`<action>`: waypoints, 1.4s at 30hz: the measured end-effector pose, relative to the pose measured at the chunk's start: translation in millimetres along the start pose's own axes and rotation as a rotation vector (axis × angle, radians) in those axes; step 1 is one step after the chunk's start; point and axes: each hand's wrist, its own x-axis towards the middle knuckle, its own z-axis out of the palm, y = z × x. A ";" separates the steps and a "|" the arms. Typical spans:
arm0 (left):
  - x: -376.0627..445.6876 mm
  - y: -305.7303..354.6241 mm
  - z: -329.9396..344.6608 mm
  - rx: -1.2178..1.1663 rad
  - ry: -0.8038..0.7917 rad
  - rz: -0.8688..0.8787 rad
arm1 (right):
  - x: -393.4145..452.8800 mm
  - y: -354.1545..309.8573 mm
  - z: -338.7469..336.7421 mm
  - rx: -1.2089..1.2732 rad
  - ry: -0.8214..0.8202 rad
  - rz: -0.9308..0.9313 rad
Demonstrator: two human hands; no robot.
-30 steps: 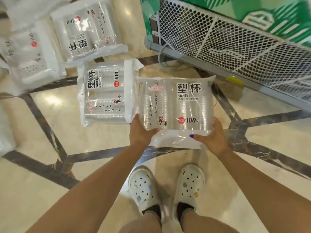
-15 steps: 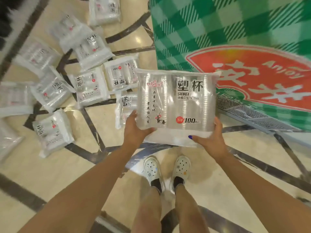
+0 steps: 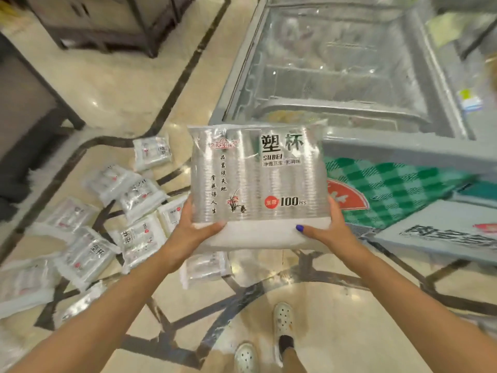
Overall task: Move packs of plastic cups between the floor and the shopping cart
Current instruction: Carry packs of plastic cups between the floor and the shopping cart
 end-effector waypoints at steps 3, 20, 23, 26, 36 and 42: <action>-9.1 41.2 6.1 0.043 -0.110 0.077 | -31.7 -31.4 -21.2 0.026 0.038 -0.026; -39.5 201.8 343.5 0.215 -0.685 0.415 | -216.5 -17.4 -287.2 0.221 0.676 -0.134; -56.4 206.6 432.8 0.225 -0.788 0.430 | -257.3 9.8 -347.6 0.296 0.787 -0.121; -74.2 213.3 521.0 0.294 -0.903 0.441 | -298.1 35.6 -405.7 0.340 0.890 -0.108; -150.2 227.0 780.3 0.479 -1.225 0.521 | -421.7 113.1 -558.3 0.367 1.247 -0.017; -175.6 234.3 914.8 0.556 -1.418 0.583 | -453.9 147.2 -617.4 0.424 1.461 0.025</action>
